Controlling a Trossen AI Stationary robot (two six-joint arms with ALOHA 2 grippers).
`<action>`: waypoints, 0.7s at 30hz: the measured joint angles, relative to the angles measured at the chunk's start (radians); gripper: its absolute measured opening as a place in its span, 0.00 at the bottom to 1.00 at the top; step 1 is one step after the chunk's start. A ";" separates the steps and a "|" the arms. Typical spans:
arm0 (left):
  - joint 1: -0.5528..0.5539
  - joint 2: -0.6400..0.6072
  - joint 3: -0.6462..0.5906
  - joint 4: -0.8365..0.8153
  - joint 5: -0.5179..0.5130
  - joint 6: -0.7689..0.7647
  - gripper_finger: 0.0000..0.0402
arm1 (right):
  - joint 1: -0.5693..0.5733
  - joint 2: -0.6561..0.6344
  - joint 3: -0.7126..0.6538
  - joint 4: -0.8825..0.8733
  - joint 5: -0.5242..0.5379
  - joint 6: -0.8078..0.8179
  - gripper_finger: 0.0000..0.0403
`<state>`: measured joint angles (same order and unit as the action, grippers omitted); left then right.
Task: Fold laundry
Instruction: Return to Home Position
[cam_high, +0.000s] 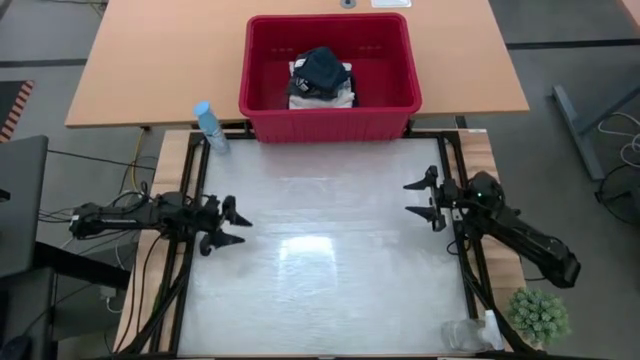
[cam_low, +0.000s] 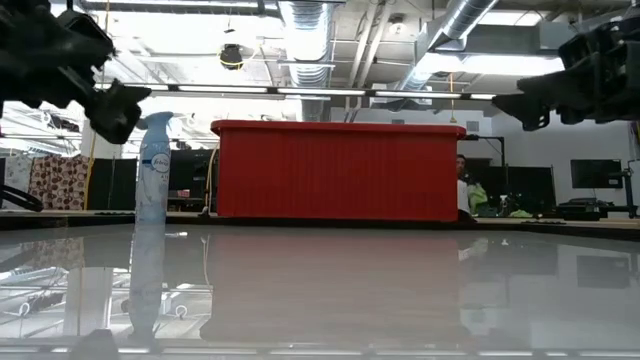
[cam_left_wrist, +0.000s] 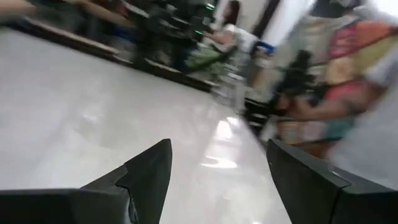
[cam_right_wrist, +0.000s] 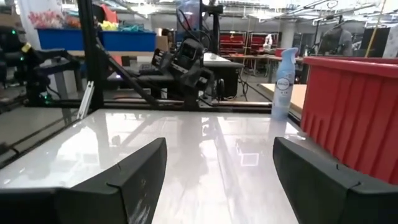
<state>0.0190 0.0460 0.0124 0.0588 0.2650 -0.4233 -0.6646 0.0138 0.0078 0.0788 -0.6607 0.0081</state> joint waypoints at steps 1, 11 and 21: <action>0.001 -0.001 0.000 -0.003 -0.029 0.034 0.63 | -0.012 0.004 0.000 -0.001 -0.015 -0.010 0.78; 0.002 0.000 0.000 -0.026 -0.200 0.100 0.63 | -0.078 0.045 -0.001 -0.010 -0.125 -0.011 0.78; 0.002 0.000 0.000 -0.028 -0.201 0.100 0.63 | -0.077 0.045 -0.001 -0.011 -0.126 -0.009 0.78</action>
